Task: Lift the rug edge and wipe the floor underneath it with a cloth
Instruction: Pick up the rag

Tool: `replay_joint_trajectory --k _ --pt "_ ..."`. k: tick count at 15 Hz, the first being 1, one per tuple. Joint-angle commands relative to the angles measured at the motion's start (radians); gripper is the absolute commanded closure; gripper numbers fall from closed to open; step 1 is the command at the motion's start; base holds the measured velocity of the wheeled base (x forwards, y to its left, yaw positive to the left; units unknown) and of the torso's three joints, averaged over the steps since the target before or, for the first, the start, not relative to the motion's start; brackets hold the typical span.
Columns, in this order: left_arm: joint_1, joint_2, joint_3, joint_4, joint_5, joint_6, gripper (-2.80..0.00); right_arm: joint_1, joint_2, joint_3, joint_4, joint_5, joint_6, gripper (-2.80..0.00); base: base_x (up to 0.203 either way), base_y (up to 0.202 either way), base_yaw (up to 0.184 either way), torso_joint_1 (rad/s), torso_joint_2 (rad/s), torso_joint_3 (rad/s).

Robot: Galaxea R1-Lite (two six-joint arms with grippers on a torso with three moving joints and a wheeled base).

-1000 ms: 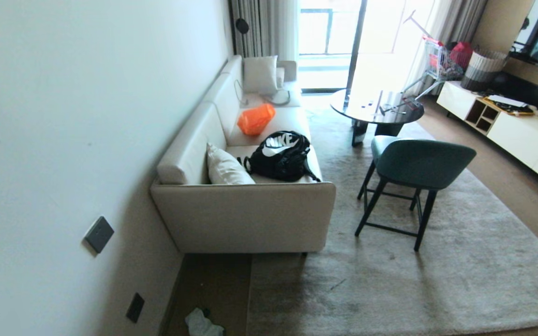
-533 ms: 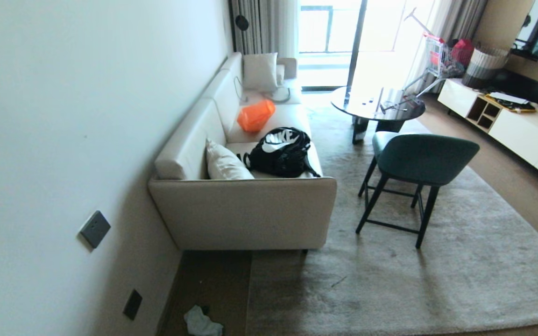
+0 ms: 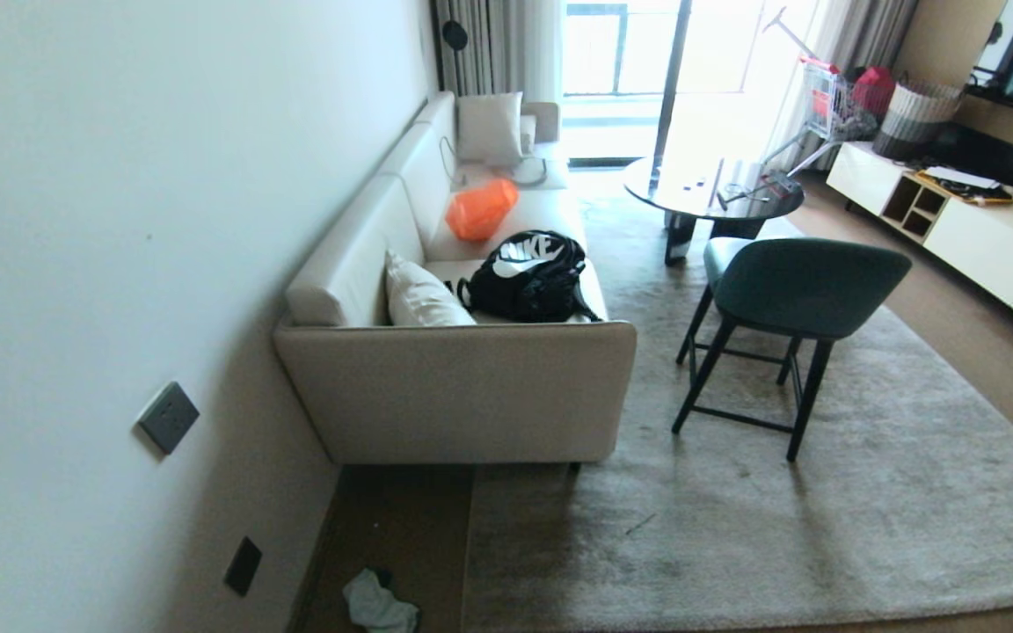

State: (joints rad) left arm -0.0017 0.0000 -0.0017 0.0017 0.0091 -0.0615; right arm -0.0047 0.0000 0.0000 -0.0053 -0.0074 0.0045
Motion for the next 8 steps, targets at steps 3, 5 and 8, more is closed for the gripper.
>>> replay_joint_trajectory --k 3,5,8 --pt "0.000 0.000 0.000 -0.001 0.000 0.000 0.00 0.000 0.000 0.000 -0.001 0.000 0.000 0.00 0.000 0.000 0.000 -0.134 0.34 0.205" --pt "0.000 0.000 0.000 0.000 0.000 -0.001 0.00 0.000 0.000 0.000 -0.001 0.000 0.000 0.00 0.000 0.000 0.000 -0.131 0.35 0.214" --pt "0.000 0.000 0.000 0.000 0.000 -0.001 0.00 0.000 0.000 0.000 -0.001 0.000 0.000 0.00 0.000 0.000 0.000 -0.146 0.38 0.235"
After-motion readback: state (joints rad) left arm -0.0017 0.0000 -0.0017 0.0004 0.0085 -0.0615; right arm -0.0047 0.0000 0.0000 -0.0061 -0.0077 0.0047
